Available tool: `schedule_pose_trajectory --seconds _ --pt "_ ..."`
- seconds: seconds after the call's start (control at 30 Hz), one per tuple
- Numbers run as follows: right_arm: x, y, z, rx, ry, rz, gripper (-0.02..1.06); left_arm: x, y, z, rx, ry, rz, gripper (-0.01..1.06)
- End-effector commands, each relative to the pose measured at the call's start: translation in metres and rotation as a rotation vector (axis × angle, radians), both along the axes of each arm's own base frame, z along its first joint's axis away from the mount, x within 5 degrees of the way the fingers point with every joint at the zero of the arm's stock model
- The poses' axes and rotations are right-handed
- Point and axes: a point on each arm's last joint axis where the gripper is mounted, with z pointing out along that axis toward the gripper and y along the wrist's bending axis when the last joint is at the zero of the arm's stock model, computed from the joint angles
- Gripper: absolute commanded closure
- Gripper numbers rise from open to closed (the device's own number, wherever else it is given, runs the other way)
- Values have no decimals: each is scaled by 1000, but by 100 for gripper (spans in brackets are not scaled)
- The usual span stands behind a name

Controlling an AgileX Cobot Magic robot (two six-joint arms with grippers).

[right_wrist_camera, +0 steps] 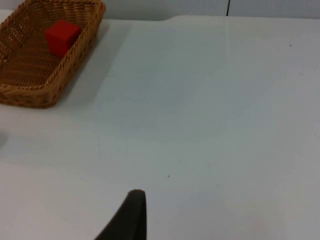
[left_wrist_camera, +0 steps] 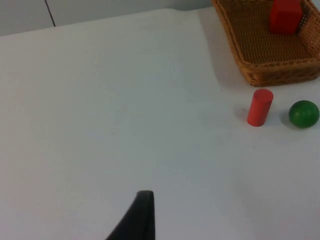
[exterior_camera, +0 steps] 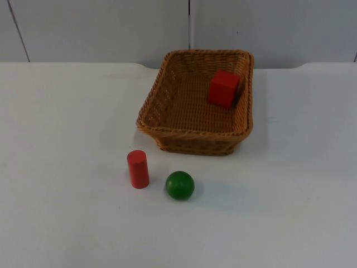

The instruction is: Pick up the basket with the left hand and place the object to the left of the red cylinder into the basket with the right hand.

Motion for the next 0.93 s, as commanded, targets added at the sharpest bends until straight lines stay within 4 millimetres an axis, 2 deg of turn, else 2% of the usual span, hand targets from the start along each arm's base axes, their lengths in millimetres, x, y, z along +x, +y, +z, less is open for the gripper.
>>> schedule_pose_trajectory --seconds 0.0,0.57,0.9 --pt "1 0 -1 -3 -3 -1 -1 0 -1 0 -18 -5 6 0" --pt "1 0 -1 -3 -3 -1 -1 1 -2 0 -12 -8 294 0" --pt "1 0 -1 -3 -3 -1 -1 1 -1 0 -8 -9 264 0"
